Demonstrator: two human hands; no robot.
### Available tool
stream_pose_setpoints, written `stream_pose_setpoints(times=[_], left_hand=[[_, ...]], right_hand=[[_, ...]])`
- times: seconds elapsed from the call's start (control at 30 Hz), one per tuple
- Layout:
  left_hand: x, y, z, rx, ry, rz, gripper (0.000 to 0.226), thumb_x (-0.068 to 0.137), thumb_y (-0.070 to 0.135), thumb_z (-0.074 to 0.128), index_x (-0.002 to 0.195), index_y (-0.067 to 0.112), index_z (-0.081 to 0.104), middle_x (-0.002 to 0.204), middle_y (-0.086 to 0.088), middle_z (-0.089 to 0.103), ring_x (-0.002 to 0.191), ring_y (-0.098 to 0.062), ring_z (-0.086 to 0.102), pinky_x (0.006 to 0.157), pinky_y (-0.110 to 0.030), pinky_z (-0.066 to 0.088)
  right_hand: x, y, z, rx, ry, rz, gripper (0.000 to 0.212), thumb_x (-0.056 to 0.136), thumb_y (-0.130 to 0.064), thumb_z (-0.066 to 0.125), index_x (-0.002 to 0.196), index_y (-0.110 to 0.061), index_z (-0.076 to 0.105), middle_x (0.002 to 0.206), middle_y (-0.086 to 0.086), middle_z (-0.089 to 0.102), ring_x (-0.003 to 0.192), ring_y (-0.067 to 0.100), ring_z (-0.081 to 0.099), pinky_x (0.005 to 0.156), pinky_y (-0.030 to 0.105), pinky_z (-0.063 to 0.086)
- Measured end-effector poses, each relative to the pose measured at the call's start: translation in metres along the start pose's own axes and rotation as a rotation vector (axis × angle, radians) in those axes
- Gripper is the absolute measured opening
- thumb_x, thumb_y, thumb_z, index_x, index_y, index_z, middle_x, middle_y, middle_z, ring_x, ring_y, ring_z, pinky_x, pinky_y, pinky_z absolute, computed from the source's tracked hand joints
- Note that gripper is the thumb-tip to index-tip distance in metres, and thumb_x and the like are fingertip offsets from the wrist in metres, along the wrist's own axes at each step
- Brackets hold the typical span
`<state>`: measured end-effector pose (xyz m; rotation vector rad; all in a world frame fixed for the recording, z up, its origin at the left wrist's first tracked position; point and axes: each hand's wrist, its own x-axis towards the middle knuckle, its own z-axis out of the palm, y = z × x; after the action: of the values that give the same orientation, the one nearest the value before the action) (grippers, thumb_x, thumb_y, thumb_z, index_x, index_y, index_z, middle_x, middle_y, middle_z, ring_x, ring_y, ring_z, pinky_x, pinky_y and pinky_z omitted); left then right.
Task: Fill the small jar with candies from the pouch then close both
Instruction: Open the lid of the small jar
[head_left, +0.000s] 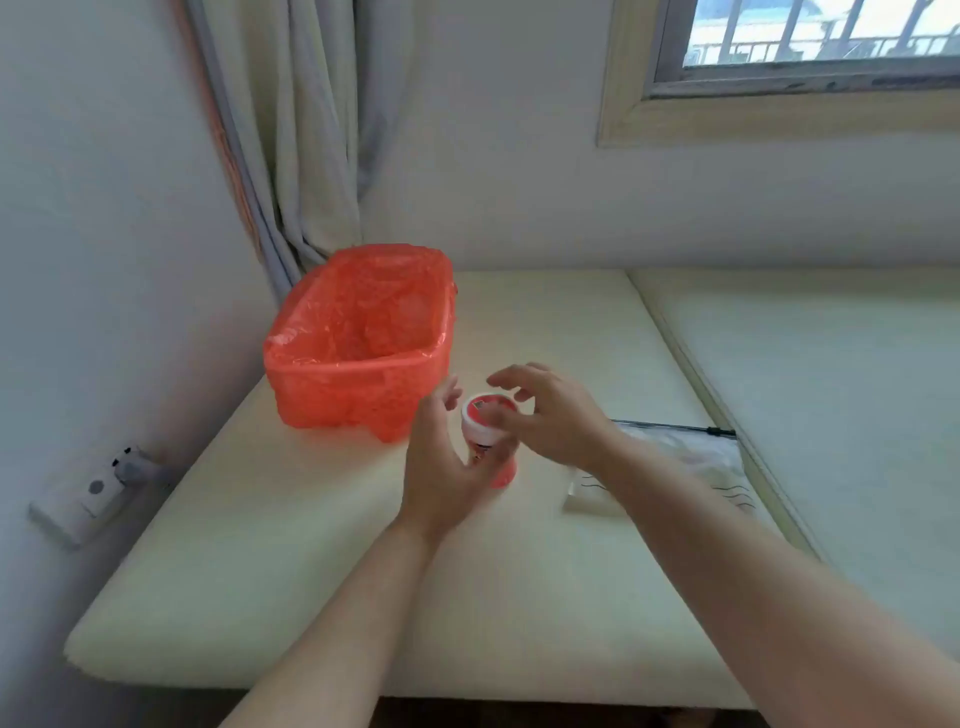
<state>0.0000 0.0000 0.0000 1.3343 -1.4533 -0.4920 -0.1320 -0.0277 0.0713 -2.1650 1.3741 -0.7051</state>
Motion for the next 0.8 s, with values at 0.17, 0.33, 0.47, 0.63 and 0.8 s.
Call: stream_pose_setpoints(times=[0.17, 0.33, 0.47, 0.63, 0.8], left_hand=[[-0.005, -0.004, 0.011, -0.031, -0.099, -0.167, 0.088, 0.065, 0.016, 0.075, 0.141, 0.021, 0.029, 0.121, -0.002, 0.064, 0.103, -0.017, 0.065, 0.085, -0.036, 0.055], [-0.002, -0.004, 0.014, -0.017, -0.044, -0.171, 0.057, 0.067, 0.012, 0.075, 0.115, 0.029, 0.049, 0.09, 0.009, 0.068, 0.073, 0.003, 0.063, 0.065, -0.016, 0.051], [-0.004, -0.001, 0.013, -0.002, -0.034, -0.17, 0.057, 0.069, 0.019, 0.075, 0.119, 0.027, 0.049, 0.092, 0.013, 0.065, 0.077, -0.004, 0.062, 0.067, -0.011, 0.048], [-0.007, -0.002, 0.015, -0.014, -0.011, -0.19, 0.06, 0.066, 0.021, 0.076, 0.119, 0.027, 0.048, 0.106, 0.007, 0.066, 0.092, -0.016, 0.064, 0.081, -0.029, 0.052], [-0.008, -0.001, 0.016, -0.018, -0.019, -0.206, 0.063, 0.066, 0.017, 0.075, 0.12, 0.027, 0.046, 0.109, 0.004, 0.067, 0.092, -0.019, 0.063, 0.078, -0.025, 0.049]], right_hand=[[-0.006, -0.007, 0.013, -0.166, 0.044, -0.024, 0.049, 0.074, -0.046, 0.067, 0.116, -0.023, 0.059, 0.11, 0.0, 0.062, 0.102, 0.018, 0.058, 0.084, 0.029, 0.045], [-0.002, -0.002, 0.018, -0.207, 0.117, -0.07, 0.037, 0.086, -0.045, 0.052, 0.112, -0.021, 0.062, 0.106, 0.004, 0.065, 0.1, 0.023, 0.059, 0.079, 0.029, 0.044], [0.01, 0.0, 0.012, -0.112, 0.135, -0.026, 0.038, 0.092, -0.043, 0.043, 0.086, -0.011, 0.062, 0.083, 0.009, 0.066, 0.08, 0.029, 0.057, 0.069, 0.032, 0.042], [0.04, 0.017, -0.002, 0.093, 0.269, 0.159, 0.029, 0.091, -0.027, 0.05, 0.089, -0.003, 0.067, 0.088, 0.012, 0.067, 0.082, 0.025, 0.053, 0.066, 0.026, 0.031], [0.057, 0.038, 0.011, -0.018, 0.059, 0.271, 0.023, 0.089, -0.024, 0.052, 0.099, -0.01, 0.068, 0.11, 0.01, 0.067, 0.085, 0.022, 0.054, 0.07, 0.027, 0.04]])
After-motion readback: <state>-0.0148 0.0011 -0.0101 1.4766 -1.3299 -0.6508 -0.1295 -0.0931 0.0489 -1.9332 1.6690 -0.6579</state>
